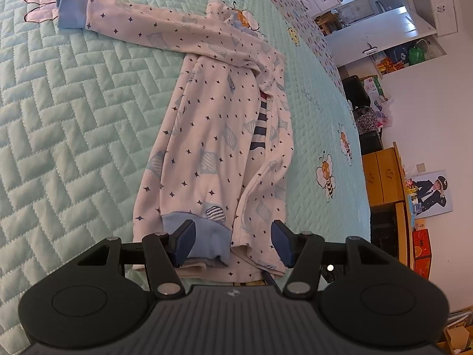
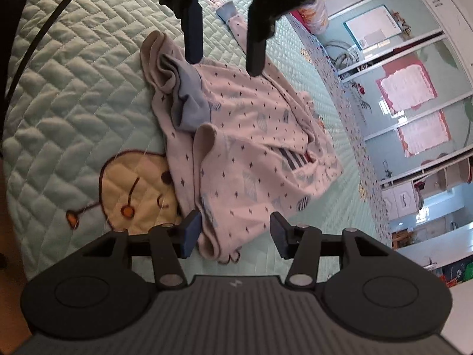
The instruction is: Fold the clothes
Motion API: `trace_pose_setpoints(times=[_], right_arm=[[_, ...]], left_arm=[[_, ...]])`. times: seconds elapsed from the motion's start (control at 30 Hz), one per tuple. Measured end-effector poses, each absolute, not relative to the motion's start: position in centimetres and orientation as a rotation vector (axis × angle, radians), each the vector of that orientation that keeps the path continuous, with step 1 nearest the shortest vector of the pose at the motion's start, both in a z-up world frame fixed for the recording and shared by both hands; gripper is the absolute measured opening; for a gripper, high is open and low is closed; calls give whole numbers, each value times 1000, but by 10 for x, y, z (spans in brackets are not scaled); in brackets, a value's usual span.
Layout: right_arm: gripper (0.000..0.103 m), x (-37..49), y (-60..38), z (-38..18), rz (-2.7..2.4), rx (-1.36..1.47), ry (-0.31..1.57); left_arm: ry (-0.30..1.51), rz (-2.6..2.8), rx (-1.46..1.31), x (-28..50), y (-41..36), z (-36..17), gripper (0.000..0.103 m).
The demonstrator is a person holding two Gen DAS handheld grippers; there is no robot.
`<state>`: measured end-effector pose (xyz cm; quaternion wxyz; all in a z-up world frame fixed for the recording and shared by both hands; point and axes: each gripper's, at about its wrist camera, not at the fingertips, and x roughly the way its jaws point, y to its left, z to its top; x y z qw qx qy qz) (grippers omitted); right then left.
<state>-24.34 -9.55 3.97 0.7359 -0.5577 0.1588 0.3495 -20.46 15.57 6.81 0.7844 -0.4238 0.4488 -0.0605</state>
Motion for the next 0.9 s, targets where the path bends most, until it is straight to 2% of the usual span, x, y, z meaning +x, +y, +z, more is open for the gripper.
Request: trace_pose_setpoints(times=[0.3, 0.43, 0.5, 0.53, 0.57, 0.63, 0.9], right_arm=[[53, -244, -101, 36, 745, -1236, 326], [50, -244, -100, 34, 736, -1221, 322], [39, -242, -101, 35, 754, -1193, 351], [23, -242, -101, 36, 764, -1182, 362], [11, -242, -102, 34, 765, -1184, 360], [8, -243, -104, 33, 767, -1181, 360], [7, -231, -131, 43, 732, -1062, 403]], left_arm=[[986, -133, -907, -201, 149, 68, 59], [997, -135, -902, -200, 145, 68, 59], [1002, -136, -900, -199, 143, 67, 59], [1005, -135, -900, -199, 143, 67, 61], [1006, -135, -900, -198, 142, 67, 61], [1006, -134, -897, -198, 141, 68, 61], [994, -144, -895, -196, 137, 74, 61]])
